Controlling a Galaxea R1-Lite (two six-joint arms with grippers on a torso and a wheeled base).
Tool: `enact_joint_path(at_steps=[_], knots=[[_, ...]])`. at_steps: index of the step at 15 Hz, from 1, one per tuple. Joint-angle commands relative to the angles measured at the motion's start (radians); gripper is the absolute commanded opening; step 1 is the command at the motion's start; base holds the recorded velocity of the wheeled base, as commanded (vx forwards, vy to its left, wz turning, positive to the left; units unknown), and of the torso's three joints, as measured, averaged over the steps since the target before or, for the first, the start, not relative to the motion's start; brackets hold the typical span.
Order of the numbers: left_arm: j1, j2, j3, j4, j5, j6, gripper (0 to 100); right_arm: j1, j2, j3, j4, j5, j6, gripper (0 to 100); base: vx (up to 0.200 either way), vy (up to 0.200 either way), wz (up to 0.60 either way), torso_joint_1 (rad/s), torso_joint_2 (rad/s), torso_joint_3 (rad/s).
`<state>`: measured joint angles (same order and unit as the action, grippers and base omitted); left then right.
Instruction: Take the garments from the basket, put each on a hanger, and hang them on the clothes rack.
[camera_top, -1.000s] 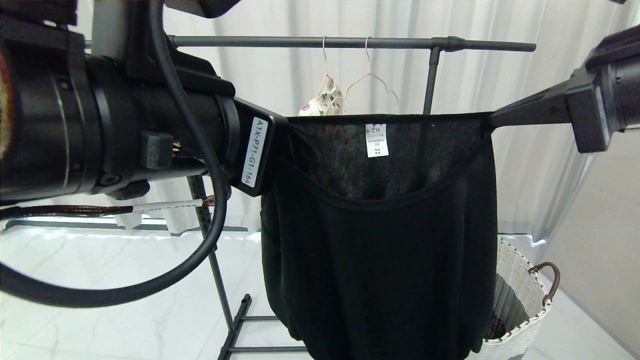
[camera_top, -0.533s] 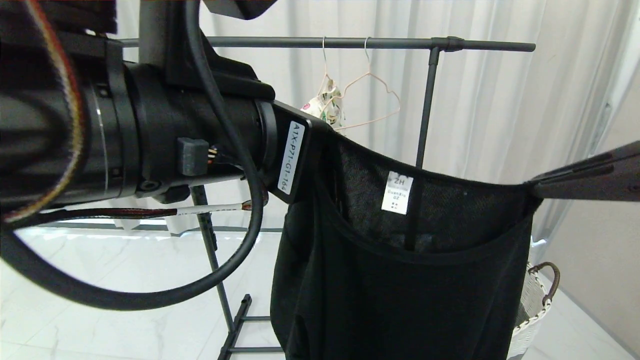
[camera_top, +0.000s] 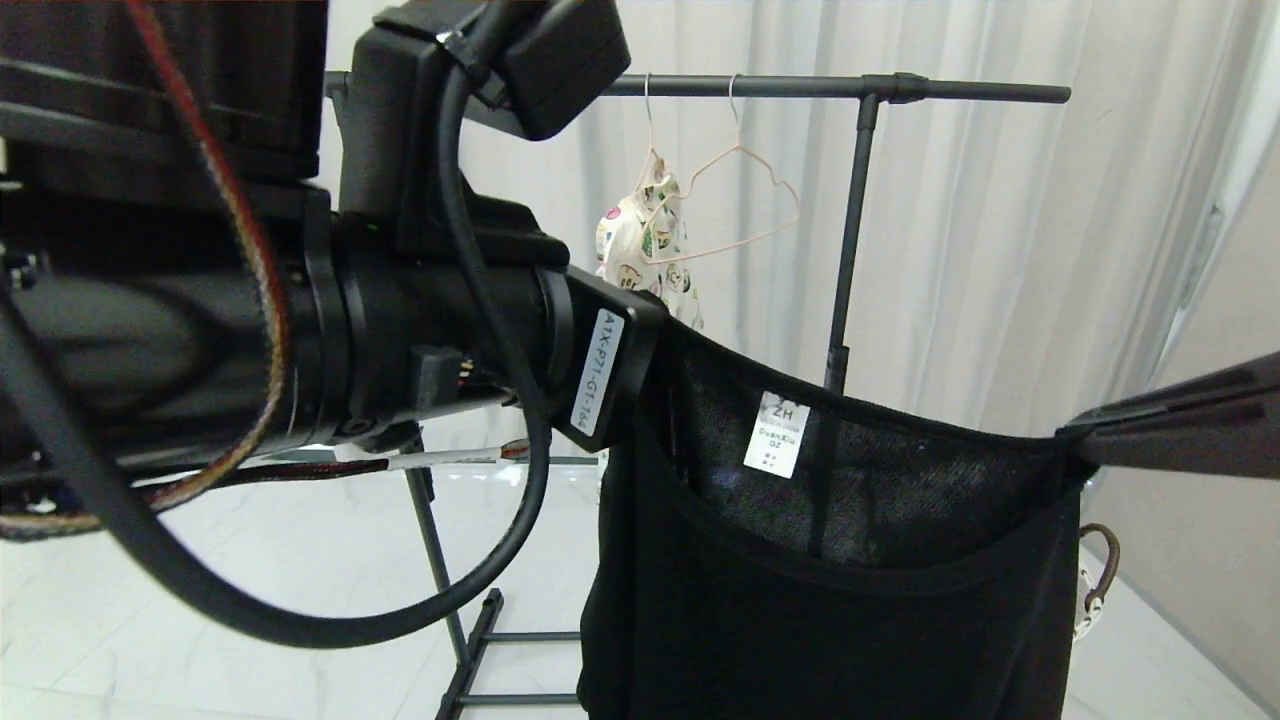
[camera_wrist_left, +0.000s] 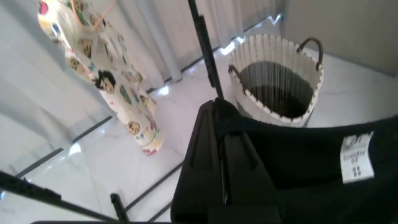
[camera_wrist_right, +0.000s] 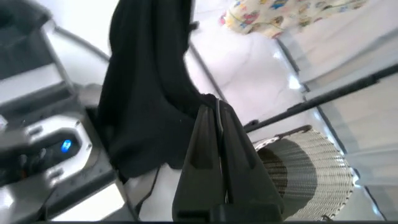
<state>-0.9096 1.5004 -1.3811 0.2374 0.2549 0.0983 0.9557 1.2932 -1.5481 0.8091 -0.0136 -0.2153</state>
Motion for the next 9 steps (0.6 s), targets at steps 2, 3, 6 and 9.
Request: enact_joint_path(at_steps=[2, 3, 6, 9], knots=[[-0.051, -0.085, 0.071, 0.008, 0.0, -0.101, 0, -0.068, 0.054, 0.019, -0.154, -0.003, -0.003, 0, 0.0, 0.0, 0.0, 0.0, 0.0, 0.0], [-0.088, -0.108, 0.076, 0.033, 0.0, -0.166, 0, -0.077, 0.098, 0.013, -0.248, -0.003, -0.004, 0, 0.0, 0.0, 0.0, 0.0, 0.0, 0.0], [-0.204, -0.17, 0.085, 0.125, 0.0, -0.259, 0, -0.078, 0.204, -0.037, -0.404, -0.002, -0.006, 0, 0.0, 0.0, 0.0, 0.0, 0.0, 0.0], [-0.288, -0.216, 0.102, 0.181, 0.0, -0.284, 0, -0.077, 0.262, -0.115, -0.412, -0.002, -0.007, 0, 0.0, 0.0, 0.0, 0.0, 0.0, 0.0]])
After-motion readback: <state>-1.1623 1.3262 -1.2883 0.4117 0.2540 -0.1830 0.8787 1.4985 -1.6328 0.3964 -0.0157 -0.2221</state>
